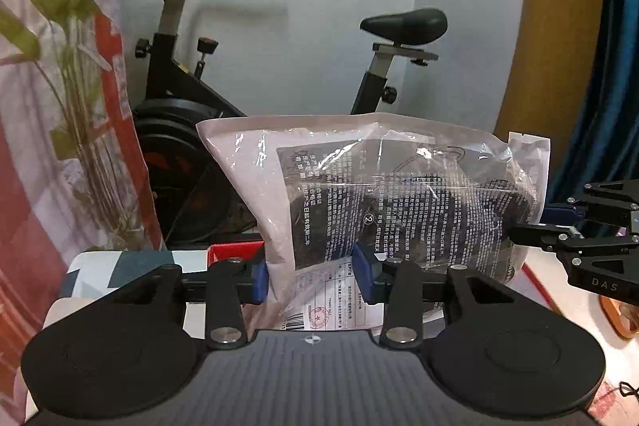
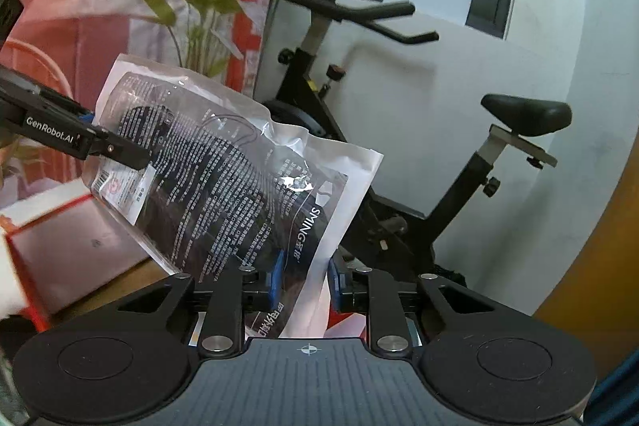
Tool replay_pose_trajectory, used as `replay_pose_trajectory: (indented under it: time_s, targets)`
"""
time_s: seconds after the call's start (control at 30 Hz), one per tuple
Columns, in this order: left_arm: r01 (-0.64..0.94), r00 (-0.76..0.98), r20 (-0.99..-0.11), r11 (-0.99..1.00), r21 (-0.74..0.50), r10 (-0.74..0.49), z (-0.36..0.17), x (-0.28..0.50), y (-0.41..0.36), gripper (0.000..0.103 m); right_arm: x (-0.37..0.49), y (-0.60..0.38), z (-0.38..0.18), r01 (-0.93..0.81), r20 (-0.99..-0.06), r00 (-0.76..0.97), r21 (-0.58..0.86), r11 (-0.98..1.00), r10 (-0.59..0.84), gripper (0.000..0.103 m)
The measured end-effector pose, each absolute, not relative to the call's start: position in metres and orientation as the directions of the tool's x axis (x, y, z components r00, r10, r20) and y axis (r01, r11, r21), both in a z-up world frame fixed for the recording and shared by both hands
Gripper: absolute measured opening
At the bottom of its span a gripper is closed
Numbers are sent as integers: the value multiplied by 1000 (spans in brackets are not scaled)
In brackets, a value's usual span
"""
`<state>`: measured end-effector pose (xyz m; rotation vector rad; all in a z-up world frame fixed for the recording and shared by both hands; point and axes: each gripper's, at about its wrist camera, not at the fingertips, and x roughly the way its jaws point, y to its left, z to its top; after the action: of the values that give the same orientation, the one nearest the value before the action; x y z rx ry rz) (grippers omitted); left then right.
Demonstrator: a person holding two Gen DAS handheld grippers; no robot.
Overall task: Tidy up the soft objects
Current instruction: 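Carry the clear bag with both grippers over the red box, then lower the clear bag into the red box and open both grippers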
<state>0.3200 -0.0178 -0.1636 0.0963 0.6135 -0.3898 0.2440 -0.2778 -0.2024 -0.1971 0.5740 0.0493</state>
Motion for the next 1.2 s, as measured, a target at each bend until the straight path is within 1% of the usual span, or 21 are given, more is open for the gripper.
replay_pose_trajectory:
  time_s: [0.1,0.27,0.33,0.47,0.53,0.7,0.8,0.9,1.07,1.2]
  targets:
    - [382,727,-601,923,-47,-331,-173,341,-17,44,262,-283,-213,-105,-564,825,-194,975,-24,19]
    - [401,669,-644,910,-107,-371,-188,369,-9,44,282,-287,-231,-110,-592,805,-217,970,-41,18]
    - [383,669,-655,918,-101,-352,-194,375,-6,43,287,-289,-237,-110,-602,797,-225,968,-49,17]
    - [358,652,-668,922,-146,-359,-203,384,7,37,297,-287,-245,-106,-615,786,-231,967,-61,17]
    - [354,651,-679,927,-125,-340,-205,386,6,31,303,-282,-248,-109,-624,778,-248,963,-73,16]
    - [355,650,-689,930,-99,-321,-203,386,6,26,314,-273,-252,-118,-636,765,-289,950,-99,16]
    - [356,640,-700,929,-95,-317,-204,385,6,25,318,-269,-256,-140,-648,754,-316,939,-106,16]
    - [348,626,-721,934,-82,-297,-208,386,2,24,329,-267,-261,-164,-679,725,-328,931,-111,15]
    - [336,598,-762,941,-44,-249,-215,393,-2,24,348,-267,-267,-186,-732,673,-306,934,-106,15]
    - [342,596,-768,940,-22,-234,-215,394,-5,24,355,-265,-283,-200,-785,611,-281,939,-105,15]
